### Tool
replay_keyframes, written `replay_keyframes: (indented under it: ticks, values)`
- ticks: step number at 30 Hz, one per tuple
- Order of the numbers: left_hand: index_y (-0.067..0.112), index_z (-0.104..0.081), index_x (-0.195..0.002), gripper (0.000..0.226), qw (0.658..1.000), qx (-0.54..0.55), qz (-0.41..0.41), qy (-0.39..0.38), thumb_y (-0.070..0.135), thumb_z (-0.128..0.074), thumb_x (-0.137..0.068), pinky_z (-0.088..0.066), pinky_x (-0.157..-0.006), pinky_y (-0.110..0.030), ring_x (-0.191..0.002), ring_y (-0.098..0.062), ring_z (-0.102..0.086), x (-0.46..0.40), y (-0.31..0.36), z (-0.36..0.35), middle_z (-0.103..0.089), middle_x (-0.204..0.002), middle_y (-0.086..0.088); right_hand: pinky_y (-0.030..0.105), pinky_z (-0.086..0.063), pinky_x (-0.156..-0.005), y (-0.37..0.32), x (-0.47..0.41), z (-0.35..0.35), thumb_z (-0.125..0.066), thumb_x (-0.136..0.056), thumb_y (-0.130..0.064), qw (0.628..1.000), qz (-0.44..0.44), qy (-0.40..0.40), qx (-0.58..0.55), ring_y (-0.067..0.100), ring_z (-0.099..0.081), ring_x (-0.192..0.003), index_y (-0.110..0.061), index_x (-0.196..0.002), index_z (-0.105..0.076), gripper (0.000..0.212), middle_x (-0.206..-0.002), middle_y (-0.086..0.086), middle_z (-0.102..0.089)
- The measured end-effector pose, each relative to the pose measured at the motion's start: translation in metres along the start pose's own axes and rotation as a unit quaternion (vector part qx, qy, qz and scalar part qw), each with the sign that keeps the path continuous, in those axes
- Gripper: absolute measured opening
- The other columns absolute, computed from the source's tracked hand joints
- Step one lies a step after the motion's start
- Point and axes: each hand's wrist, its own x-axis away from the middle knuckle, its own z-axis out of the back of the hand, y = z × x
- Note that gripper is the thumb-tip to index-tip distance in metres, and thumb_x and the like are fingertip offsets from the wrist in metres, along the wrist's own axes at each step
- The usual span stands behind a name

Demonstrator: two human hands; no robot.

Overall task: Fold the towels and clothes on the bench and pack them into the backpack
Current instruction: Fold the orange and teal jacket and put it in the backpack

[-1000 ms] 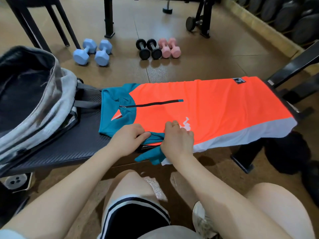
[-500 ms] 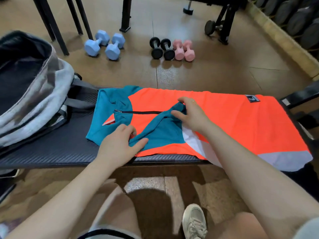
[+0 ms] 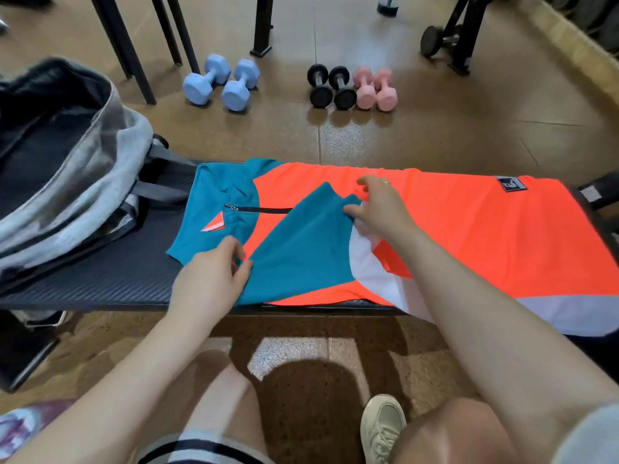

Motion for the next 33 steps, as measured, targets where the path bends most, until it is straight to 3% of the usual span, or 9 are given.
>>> replay_keyframes:
  ticks: [2, 5, 9, 12, 17, 22, 26, 29, 33]
  values:
    - [0.01, -0.056, -0.104, 0.023, 0.997, -0.062, -0.036, 0.031, 0.018, -0.06, -0.083, -0.048, -0.071, -0.043, -0.093, -0.035, -0.056, 0.002, 0.009, -0.002, -0.061, -0.097, -0.011, 0.028, -0.031, -0.096, 0.014, 0.025, 0.009, -0.068, -0.081, -0.016, 0.999, 0.033, 0.031, 0.016, 0.03, -0.048, -0.115, -0.002, -0.122, -0.053, 0.046, -0.122, 0.018, -0.054]
    - [0.003, -0.061, -0.098, 0.03, 0.975, -0.028, -0.21, 0.07, 0.018, -0.043, -0.081, -0.052, -0.074, -0.044, -0.094, -0.038, -0.058, 0.0, 0.043, -0.019, -0.06, -0.104, -0.018, 0.028, -0.034, -0.075, 0.041, 0.088, 0.029, -0.061, -0.084, -0.029, 0.991, 0.084, 0.096, 0.034, 0.027, -0.054, -0.088, -0.008, -0.095, -0.062, 0.024, -0.094, 0.011, -0.058]
    - [-0.002, -0.06, -0.109, 0.041, 0.946, 0.042, -0.318, -0.049, 0.018, -0.035, -0.085, -0.05, -0.088, -0.049, -0.11, -0.039, -0.057, -0.012, 0.102, -0.055, -0.057, -0.12, -0.022, 0.034, -0.039, -0.061, 0.07, 0.162, 0.032, -0.046, -0.08, -0.055, 0.975, 0.119, 0.051, 0.179, 0.03, -0.057, -0.071, -0.011, -0.085, -0.06, 0.046, -0.078, 0.006, -0.055]
    - [0.001, -0.033, -0.139, 0.055, 0.954, -0.018, -0.281, -0.102, 0.033, -0.027, -0.094, -0.026, -0.108, -0.046, -0.136, -0.035, -0.029, -0.018, 0.118, -0.078, -0.028, -0.148, -0.021, 0.037, -0.048, -0.065, 0.087, 0.18, 0.02, -0.053, -0.074, -0.057, 0.95, 0.12, 0.07, 0.279, 0.032, -0.057, -0.079, -0.012, -0.104, -0.054, 0.054, -0.096, 0.01, -0.061]
    - [0.009, -0.009, -0.148, 0.09, 0.96, -0.065, -0.249, -0.112, 0.059, 0.008, -0.075, -0.006, -0.115, -0.035, -0.144, -0.021, -0.008, -0.021, 0.107, -0.086, -0.01, -0.156, -0.007, 0.035, -0.043, -0.067, 0.103, 0.178, 0.008, -0.047, -0.075, -0.014, 0.922, 0.152, 0.145, 0.327, 0.031, -0.06, -0.074, -0.011, -0.101, -0.054, 0.028, -0.102, 0.012, -0.067]
    - [0.011, -0.006, -0.148, 0.1, 0.968, -0.079, -0.217, -0.102, 0.073, 0.004, -0.069, -0.002, -0.116, -0.039, -0.144, -0.021, -0.003, -0.017, 0.11, -0.083, -0.004, -0.157, -0.006, 0.025, -0.039, -0.062, 0.103, 0.157, 0.069, -0.052, -0.086, -0.002, 0.992, 0.051, -0.043, 0.109, 0.021, -0.057, -0.075, -0.008, -0.094, -0.064, 0.015, -0.083, 0.005, -0.064]
    - [0.014, -0.008, -0.148, 0.107, 0.968, -0.091, -0.215, -0.096, 0.08, -0.003, -0.064, -0.003, -0.116, -0.041, -0.144, -0.021, -0.004, -0.018, 0.111, -0.083, -0.006, -0.157, -0.005, 0.016, -0.032, -0.053, 0.103, 0.11, 0.103, -0.062, -0.087, -0.011, 0.985, -0.037, -0.166, -0.004, 0.002, -0.039, -0.055, -0.022, -0.066, -0.052, 0.026, -0.058, -0.009, -0.044]
    - [0.013, -0.011, -0.148, 0.101, 0.972, -0.107, -0.197, -0.07, 0.075, -0.002, -0.069, -0.004, -0.116, -0.039, -0.144, -0.021, -0.008, -0.017, 0.111, -0.087, -0.01, -0.157, -0.004, 0.029, -0.029, -0.054, 0.11, 0.089, 0.09, -0.069, -0.08, -0.031, 0.987, -0.054, -0.132, 0.077, 0.014, -0.044, -0.065, -0.022, -0.062, -0.045, 0.032, -0.059, -0.005, -0.043]
    - [0.013, -0.011, -0.148, 0.108, 0.975, -0.113, -0.172, -0.085, 0.078, -0.005, -0.063, -0.005, -0.115, -0.04, -0.144, -0.022, -0.006, -0.031, 0.113, -0.086, -0.007, -0.157, -0.005, 0.032, -0.031, -0.062, 0.134, 0.109, 0.088, -0.065, -0.079, -0.046, 0.982, -0.05, -0.027, 0.179, 0.025, -0.053, -0.085, -0.019, -0.087, -0.054, 0.03, -0.085, 0.001, -0.056]
